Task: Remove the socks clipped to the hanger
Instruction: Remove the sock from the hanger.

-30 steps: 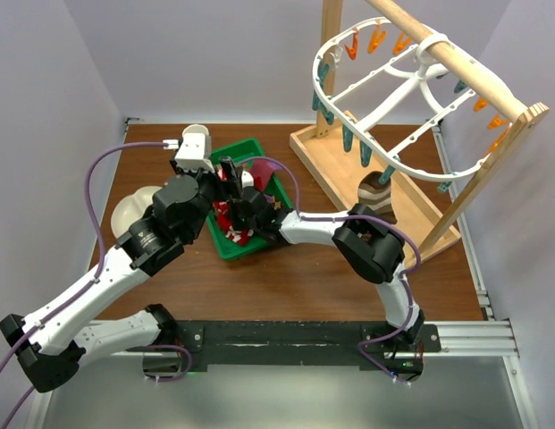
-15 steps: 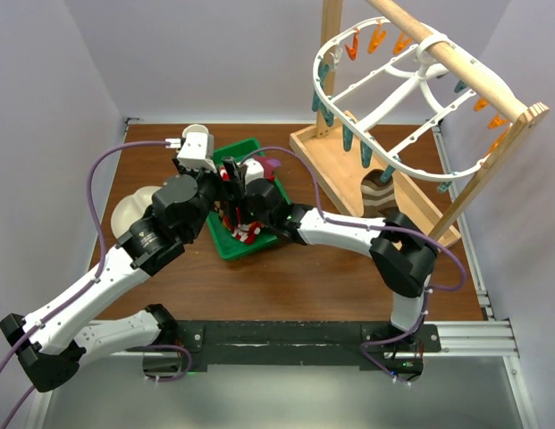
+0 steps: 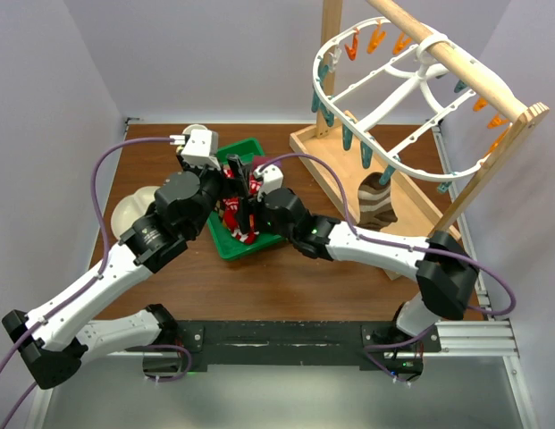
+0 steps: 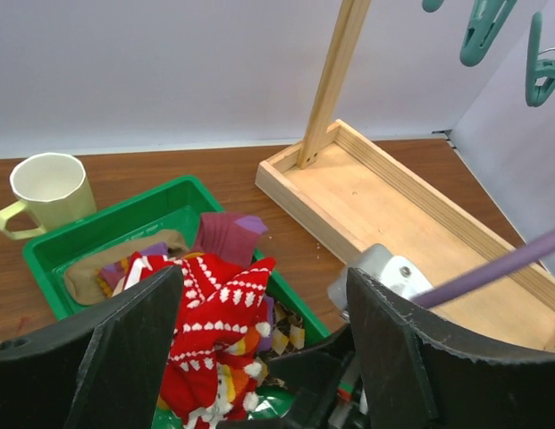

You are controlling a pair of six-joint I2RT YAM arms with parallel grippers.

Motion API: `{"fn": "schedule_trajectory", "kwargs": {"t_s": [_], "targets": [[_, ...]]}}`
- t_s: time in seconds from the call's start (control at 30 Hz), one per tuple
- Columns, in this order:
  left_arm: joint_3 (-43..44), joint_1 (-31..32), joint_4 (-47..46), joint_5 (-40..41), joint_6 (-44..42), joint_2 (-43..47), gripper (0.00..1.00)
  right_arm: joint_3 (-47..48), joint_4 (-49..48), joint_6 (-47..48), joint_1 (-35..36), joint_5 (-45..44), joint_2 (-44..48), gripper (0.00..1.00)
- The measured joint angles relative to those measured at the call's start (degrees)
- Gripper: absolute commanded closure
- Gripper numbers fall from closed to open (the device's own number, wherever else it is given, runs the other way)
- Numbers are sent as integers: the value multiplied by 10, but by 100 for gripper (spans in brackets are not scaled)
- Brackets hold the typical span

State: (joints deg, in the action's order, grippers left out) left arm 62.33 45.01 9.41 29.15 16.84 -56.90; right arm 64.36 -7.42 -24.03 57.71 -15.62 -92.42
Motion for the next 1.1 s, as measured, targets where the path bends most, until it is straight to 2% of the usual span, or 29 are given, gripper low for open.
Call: {"fn": "schedule_trajectory", "kwargs": {"t_s": [0.33,0.67,0.83,1.1], "targets": [[4,0,-28,-59,0,-44,23,-120,-12,-19,7,-1,152,25],[20,0,-105,-232,-6,-124,26,-260,14,-21,8,-10,364,21],[28,6,-166,-330,-7,-174,26,-302,68,-24,8,-28,471,19],[56,57,-240,-430,-28,-257,26,-325,188,-45,8,-59,594,18]]}}
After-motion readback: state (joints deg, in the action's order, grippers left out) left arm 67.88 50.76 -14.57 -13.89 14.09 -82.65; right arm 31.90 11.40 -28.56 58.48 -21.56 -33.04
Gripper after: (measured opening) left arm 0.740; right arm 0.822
